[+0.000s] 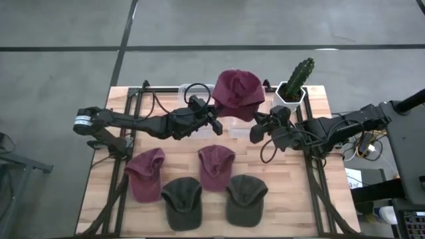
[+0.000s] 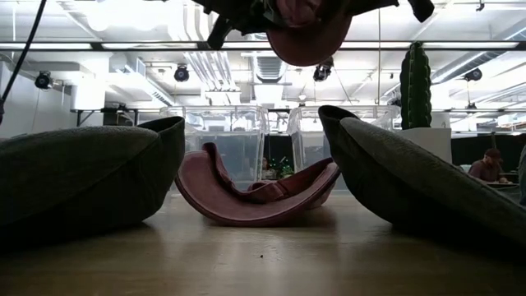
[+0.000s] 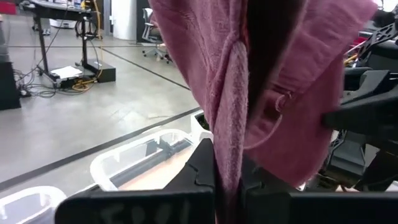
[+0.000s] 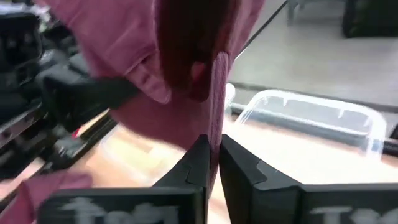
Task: Pick & Place hat
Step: Put the right red cap into the left transparent bin
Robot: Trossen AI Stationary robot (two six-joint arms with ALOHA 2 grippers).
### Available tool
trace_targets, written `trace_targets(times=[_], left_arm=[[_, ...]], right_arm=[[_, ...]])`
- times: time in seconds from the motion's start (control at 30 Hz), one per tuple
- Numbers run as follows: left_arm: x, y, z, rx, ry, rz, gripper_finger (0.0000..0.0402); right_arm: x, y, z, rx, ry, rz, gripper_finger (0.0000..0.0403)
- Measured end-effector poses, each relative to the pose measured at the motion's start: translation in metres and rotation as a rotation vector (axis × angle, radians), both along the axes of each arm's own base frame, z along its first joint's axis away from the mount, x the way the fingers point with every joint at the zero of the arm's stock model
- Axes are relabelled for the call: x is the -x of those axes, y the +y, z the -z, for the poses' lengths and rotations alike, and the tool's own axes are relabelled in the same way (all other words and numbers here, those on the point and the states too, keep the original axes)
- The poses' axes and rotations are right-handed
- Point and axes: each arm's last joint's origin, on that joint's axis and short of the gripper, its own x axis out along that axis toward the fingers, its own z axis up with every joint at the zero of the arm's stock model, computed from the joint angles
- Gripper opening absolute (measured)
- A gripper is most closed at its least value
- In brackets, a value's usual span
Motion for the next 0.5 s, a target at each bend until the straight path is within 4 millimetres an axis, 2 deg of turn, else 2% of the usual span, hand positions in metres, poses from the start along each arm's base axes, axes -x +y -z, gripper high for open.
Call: trace_targets(times=[0.27,0.5], left_arm=[[0.011,0.007,-0.009,-0.021,0.001,-0.19,0.0005],[0.044,0.026,-0.033,-0.046,0.022,-0.361,0.0005]], right_arm=[[0.017,-0.002,0.004,-0.111,0.084,-0.069,0.0101],[0.023,-0.003,0.006,-0.131,0.153,-0.121,0.0136]])
